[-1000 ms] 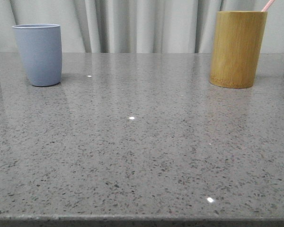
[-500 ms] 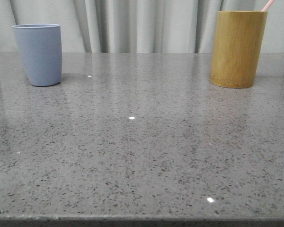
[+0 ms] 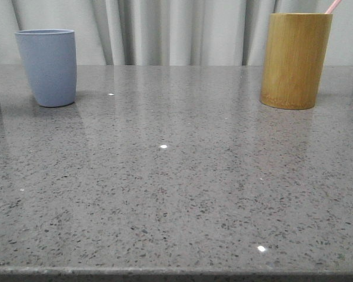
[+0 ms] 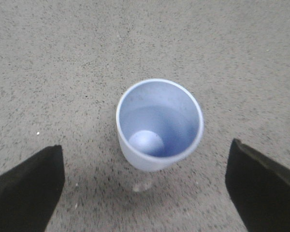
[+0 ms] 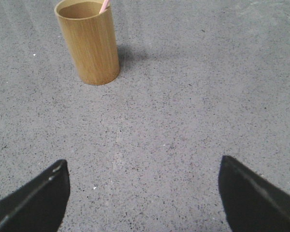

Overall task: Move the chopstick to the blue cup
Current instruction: 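Reach the left gripper to the light blue cup and grasp its rim, then carry the blue cup with the left gripper toward the bamboo holder, set down, then open the left gripper and lift it away from the blue cup, then move the right gripper over the pink chopstick in the bamboo holder, then grasp the pink chopstick with the right gripper and pull it upward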

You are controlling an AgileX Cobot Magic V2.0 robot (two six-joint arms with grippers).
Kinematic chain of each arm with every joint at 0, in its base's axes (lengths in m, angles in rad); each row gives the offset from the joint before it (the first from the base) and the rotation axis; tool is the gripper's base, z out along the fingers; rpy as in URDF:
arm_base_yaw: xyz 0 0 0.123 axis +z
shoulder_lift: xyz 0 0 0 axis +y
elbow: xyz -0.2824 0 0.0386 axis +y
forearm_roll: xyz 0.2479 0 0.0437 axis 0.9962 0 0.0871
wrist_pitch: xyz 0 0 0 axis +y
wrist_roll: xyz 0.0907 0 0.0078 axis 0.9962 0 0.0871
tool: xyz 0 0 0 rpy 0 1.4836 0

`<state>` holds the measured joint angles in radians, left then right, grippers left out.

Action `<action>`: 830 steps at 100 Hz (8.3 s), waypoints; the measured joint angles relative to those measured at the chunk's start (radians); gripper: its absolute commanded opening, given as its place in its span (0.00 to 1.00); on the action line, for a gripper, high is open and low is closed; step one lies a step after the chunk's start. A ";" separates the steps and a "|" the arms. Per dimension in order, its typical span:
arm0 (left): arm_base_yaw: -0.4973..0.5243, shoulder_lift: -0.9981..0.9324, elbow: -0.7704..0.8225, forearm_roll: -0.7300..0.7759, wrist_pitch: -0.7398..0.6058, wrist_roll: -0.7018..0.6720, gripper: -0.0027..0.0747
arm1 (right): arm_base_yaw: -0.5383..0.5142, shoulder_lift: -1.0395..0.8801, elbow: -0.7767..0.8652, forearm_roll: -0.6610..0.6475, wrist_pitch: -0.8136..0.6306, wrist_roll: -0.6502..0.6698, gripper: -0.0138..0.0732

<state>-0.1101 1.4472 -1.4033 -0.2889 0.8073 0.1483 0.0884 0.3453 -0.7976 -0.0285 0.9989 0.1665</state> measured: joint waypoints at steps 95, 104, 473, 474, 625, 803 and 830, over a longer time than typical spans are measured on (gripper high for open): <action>0.000 0.283 -0.103 -0.020 -0.008 0.000 0.01 | 0.000 0.000 0.000 0.000 0.004 0.000 0.87; -0.008 0.283 -0.124 -0.024 0.031 0.000 0.01 | 0.000 0.000 0.000 0.000 0.004 0.000 0.87; 0.035 -0.591 0.433 0.089 0.017 -0.060 0.65 | 0.000 0.000 0.000 0.000 0.006 0.002 0.87; 0.035 -0.599 0.440 0.089 0.017 -0.060 0.65 | 0.000 0.000 0.000 0.000 0.006 0.002 0.87; 0.035 -0.852 0.721 0.072 0.019 -0.060 0.65 | 0.000 0.706 0.000 0.168 -0.977 0.002 0.87; 0.035 -0.852 0.721 0.070 0.026 -0.060 0.65 | 0.042 1.030 0.000 0.236 -1.455 0.133 0.45; 0.035 -0.852 0.721 0.070 0.026 -0.060 0.65 | 0.042 1.030 0.000 0.236 -1.455 0.134 0.45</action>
<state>-0.0749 0.5947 -0.6826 -0.2188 0.8330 0.0880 0.1307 1.3748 -0.7976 0.2071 -0.4563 0.3009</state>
